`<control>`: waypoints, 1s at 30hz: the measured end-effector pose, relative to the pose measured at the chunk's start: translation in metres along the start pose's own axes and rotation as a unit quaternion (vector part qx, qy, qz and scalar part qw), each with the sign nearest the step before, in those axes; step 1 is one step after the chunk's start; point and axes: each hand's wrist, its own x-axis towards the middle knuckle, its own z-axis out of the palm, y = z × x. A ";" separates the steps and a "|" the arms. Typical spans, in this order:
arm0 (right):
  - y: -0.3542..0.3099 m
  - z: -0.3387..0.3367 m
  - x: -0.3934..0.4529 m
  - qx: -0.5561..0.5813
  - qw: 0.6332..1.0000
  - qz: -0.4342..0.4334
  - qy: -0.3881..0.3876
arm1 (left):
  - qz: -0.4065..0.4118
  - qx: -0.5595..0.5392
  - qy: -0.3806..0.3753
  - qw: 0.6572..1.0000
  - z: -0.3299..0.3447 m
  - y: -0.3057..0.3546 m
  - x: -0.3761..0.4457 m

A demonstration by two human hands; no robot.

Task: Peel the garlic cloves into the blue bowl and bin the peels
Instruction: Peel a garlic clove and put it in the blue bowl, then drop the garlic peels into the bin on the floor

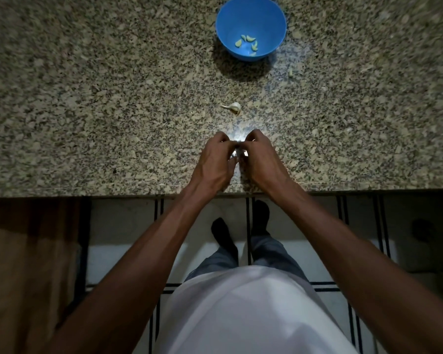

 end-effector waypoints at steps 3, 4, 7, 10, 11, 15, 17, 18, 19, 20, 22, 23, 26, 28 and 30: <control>0.000 0.004 -0.002 0.014 1.000 0.005 0.004 | -0.014 0.020 -0.010 1.000 0.000 0.004 0.004; -0.001 0.004 -0.003 0.021 1.000 0.008 0.010 | -0.021 0.027 -0.014 0.999 -0.001 0.005 0.005; -0.006 0.006 -0.009 -0.004 0.999 -0.001 0.032 | -0.036 0.044 -0.005 0.998 0.001 0.008 0.003; -0.009 0.006 -0.012 -0.004 0.999 0.001 0.053 | -0.041 0.043 0.029 0.998 0.006 0.010 -0.005; -0.009 0.008 -0.012 -0.006 0.998 0.004 0.058 | -0.041 0.047 0.037 0.997 0.009 0.010 -0.007; -0.004 0.012 -0.011 -0.022 0.997 -0.011 0.073 | -0.039 0.082 0.046 0.995 0.022 0.011 -0.012; -0.002 0.013 -0.010 -0.034 0.997 -0.034 0.066 | -0.034 0.085 0.042 0.995 0.026 0.011 -0.011; -0.001 0.013 -0.009 -0.039 0.997 -0.044 0.058 | -0.035 0.083 0.040 0.995 0.027 0.012 -0.010; 0.000 0.012 -0.007 -0.041 0.997 -0.050 0.047 | -0.038 0.076 0.040 0.996 0.027 0.013 -0.009; 0.001 0.011 -0.004 -0.034 0.998 -0.048 0.038 | -0.046 0.059 0.044 0.996 0.026 0.013 -0.008; 0.000 0.009 0.002 0.008 0.999 -0.009 0.034 | -0.077 -0.011 0.064 0.995 0.023 0.014 -0.006; 0.000 0.006 0.004 0.047 0.998 0.017 0.037 | -0.102 -0.053 0.078 0.990 0.021 0.014 -0.007; -0.009 -0.007 0.007 0.208 0.972 0.103 0.028 | -0.201 -0.174 0.118 0.957 0.014 0.014 -0.009; -0.019 -0.012 0.011 0.310 0.938 0.155 -0.015 | -0.256 -0.234 0.144 0.927 0.009 0.011 -0.011; -0.035 -0.012 0.018 0.416 0.891 0.170 -0.067 | -0.300 -0.320 0.189 0.879 0.000 0.007 -0.018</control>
